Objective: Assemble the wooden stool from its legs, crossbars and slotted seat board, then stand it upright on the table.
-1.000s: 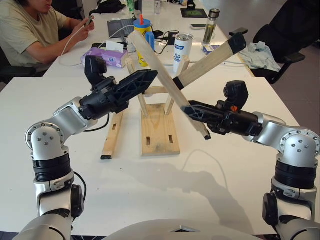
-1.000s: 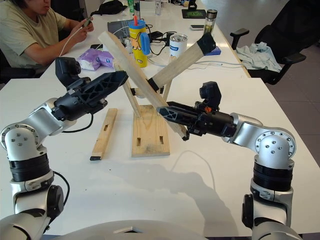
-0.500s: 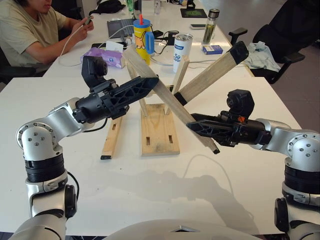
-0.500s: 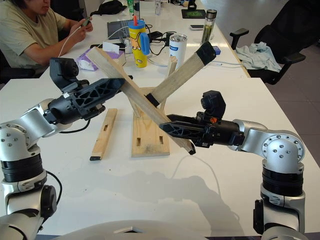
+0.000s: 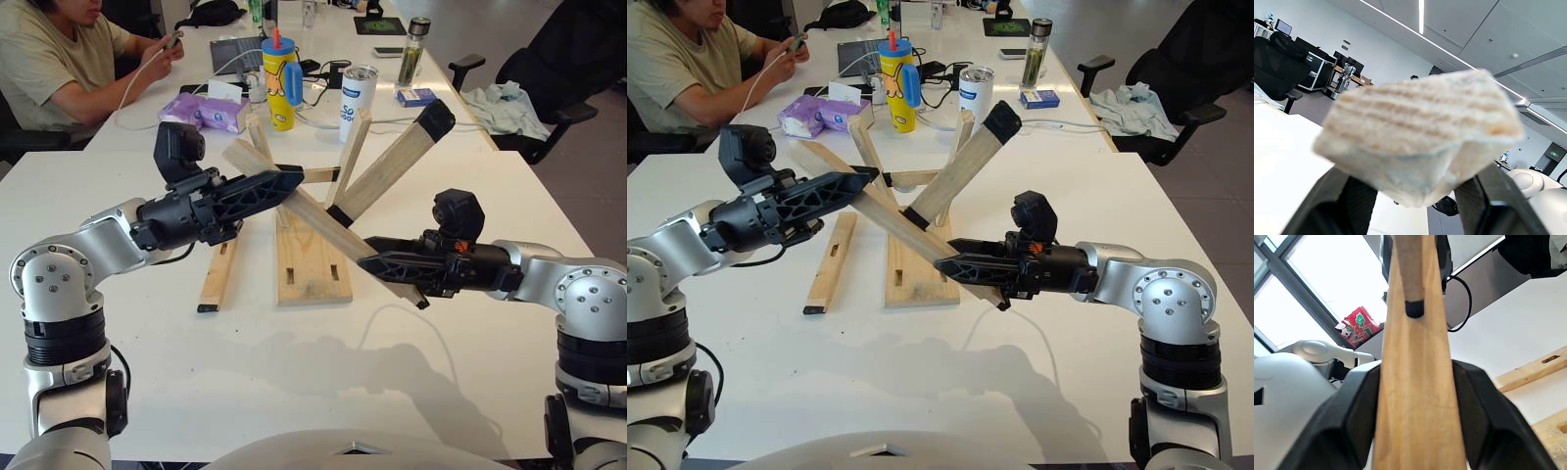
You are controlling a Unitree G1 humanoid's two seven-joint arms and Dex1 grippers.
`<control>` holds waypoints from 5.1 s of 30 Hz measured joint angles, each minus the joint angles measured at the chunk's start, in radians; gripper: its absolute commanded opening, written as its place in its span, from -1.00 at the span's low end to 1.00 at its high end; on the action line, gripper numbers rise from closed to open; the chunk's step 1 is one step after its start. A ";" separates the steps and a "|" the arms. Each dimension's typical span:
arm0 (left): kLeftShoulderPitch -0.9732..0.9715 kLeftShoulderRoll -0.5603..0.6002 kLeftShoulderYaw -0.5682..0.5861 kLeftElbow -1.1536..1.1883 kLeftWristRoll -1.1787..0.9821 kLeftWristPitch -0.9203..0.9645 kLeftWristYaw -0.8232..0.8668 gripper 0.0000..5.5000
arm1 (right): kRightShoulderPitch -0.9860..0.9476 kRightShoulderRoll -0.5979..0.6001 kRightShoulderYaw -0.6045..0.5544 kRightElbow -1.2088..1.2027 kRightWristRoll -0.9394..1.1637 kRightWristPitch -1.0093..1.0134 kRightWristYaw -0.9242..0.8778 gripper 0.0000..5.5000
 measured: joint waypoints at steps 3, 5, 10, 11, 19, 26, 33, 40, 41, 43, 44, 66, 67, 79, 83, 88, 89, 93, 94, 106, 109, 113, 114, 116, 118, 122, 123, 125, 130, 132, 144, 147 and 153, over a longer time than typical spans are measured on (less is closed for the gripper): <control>0.037 0.038 0.020 0.013 0.042 0.004 -0.028 -0.27 | 0.000 -0.005 -0.021 0.030 -0.040 -0.046 -0.018 0.11; 0.054 0.069 0.057 0.035 0.074 -0.004 -0.047 -0.27 | 0.006 -0.014 -0.004 0.028 -0.096 -0.066 -0.015 0.22; 0.073 0.160 0.117 0.064 0.170 -0.024 -0.115 -0.27 | 0.059 -0.053 0.147 0.017 -0.415 -0.236 -0.004 0.36; 0.073 0.174 0.117 0.071 0.202 -0.030 -0.132 -0.27 | 0.070 -0.055 0.182 0.017 -0.482 -0.283 -0.003 0.36; 0.062 0.244 -0.007 0.097 0.524 -0.152 -0.309 -0.27 | 0.124 -0.038 0.499 0.096 -1.043 -0.731 -0.009 0.36; 0.024 0.248 -0.125 0.120 0.720 -0.249 -0.425 -0.27 | 0.129 0.004 0.594 0.175 -1.218 -0.871 -0.005 0.36; -0.004 0.252 -0.169 0.158 0.826 -0.290 -0.507 -0.27 | 0.131 0.033 0.606 0.196 -1.254 -0.886 0.020 0.36; -0.065 0.259 -0.262 0.197 0.945 -0.394 -0.608 -0.27 | 0.130 0.038 0.613 0.207 -1.264 -0.880 0.044 0.36; -0.073 0.263 -0.272 0.209 0.956 -0.413 -0.627 -0.27 | 0.129 0.038 0.613 0.207 -1.268 -0.879 0.047 0.36; -0.100 0.273 -0.305 0.224 0.990 -0.447 -0.667 -0.27 | 0.123 0.037 0.615 0.208 -1.281 -0.876 0.056 0.36; -0.108 0.276 -0.317 0.229 1.001 -0.459 -0.682 -0.27 | 0.121 0.037 0.615 0.210 -1.285 -0.875 0.061 0.36; -0.071 0.263 -0.384 0.184 1.097 -0.441 -0.643 0.16 | 0.083 0.123 0.612 0.258 -1.299 -0.788 0.021 0.36; -0.063 0.265 -0.374 0.189 1.101 -0.431 -0.632 0.22 | 0.082 0.126 0.613 0.258 -1.299 -0.785 0.014 0.36; 0.399 0.373 -0.250 0.158 1.231 -0.485 -0.512 0.85 | 0.110 0.168 0.611 0.241 -1.296 -0.742 -0.072 0.36; 0.434 0.246 -0.182 0.231 1.268 -0.555 -0.324 0.96 | 0.122 0.204 0.591 0.240 -1.275 -0.709 -0.102 0.36; 0.386 0.052 -0.131 0.242 1.278 -0.515 -0.061 0.96 | 0.133 0.250 0.590 0.242 -1.275 -0.698 -0.141 0.36; 0.386 -0.005 -0.121 0.206 1.275 -0.465 0.016 0.96 | 0.136 0.260 0.591 0.241 -1.276 -0.695 -0.150 0.36; 0.352 -0.203 0.032 0.061 1.159 -0.415 0.249 0.96 | 0.139 0.285 0.603 0.238 -1.282 -0.688 -0.176 0.36; 0.312 -0.247 0.107 0.026 1.080 -0.421 0.300 0.96 | 0.140 0.287 0.605 0.237 -1.284 -0.688 -0.180 0.36; 0.162 -0.342 0.048 -0.240 0.761 -0.370 0.551 0.96 | 0.136 0.308 0.617 0.252 -1.297 -0.691 -0.200 0.36; 0.189 -0.311 -0.072 -0.272 0.871 -0.388 0.560 0.96 | 0.130 0.306 0.619 0.266 -1.302 -0.693 -0.201 0.36; 0.185 -0.285 -0.142 -0.265 0.996 -0.406 0.583 0.96 | 0.123 0.313 0.631 0.296 -1.326 -0.693 -0.205 0.36; 0.182 -0.279 -0.118 -0.243 1.001 -0.413 0.580 0.96 | 0.123 0.315 0.631 0.297 -1.327 -0.693 -0.207 0.36; 0.195 -0.276 -0.060 -0.176 1.023 -0.426 0.589 0.96 | 0.122 0.321 0.632 0.298 -1.327 -0.693 -0.207 0.36; 0.197 -0.269 0.016 -0.149 1.058 -0.456 0.611 0.96 | 0.122 0.324 0.633 0.298 -1.327 -0.693 -0.207 0.36; 0.299 -0.240 0.087 -0.135 1.177 -0.473 0.667 0.96 | 0.121 0.336 0.633 0.305 -1.327 -0.693 -0.213 0.36; 0.345 -0.234 0.073 -0.120 1.199 -0.444 0.667 0.96 | 0.121 0.340 0.633 0.307 -1.328 -0.693 -0.214 0.36; 0.454 -0.234 -0.001 -0.079 1.234 -0.358 0.645 0.96 | 0.120 0.344 0.633 0.310 -1.326 -0.693 -0.214 0.36; 0.506 -0.279 -0.078 -0.087 1.233 -0.251 0.609 0.96 | 0.122 0.360 0.632 0.310 -1.312 -0.686 -0.212 0.36; 0.504 -0.298 -0.086 -0.101 1.232 -0.229 0.606 0.96 | 0.123 0.362 0.633 0.310 -1.312 -0.686 -0.210 0.36; 0.453 -0.300 -0.185 -0.010 1.285 -0.121 0.533 0.40 | 0.110 0.364 0.637 0.322 -1.312 -0.686 -0.200 0.36; 0.456 -0.299 -0.188 0.009 1.301 -0.122 0.518 0.23 | 0.110 0.364 0.638 0.323 -1.313 -0.686 -0.199 0.36; 0.460 -0.265 -0.183 0.048 1.322 -0.166 0.462 -0.13 | 0.114 0.386 0.658 0.320 -1.315 -0.691 -0.197 0.36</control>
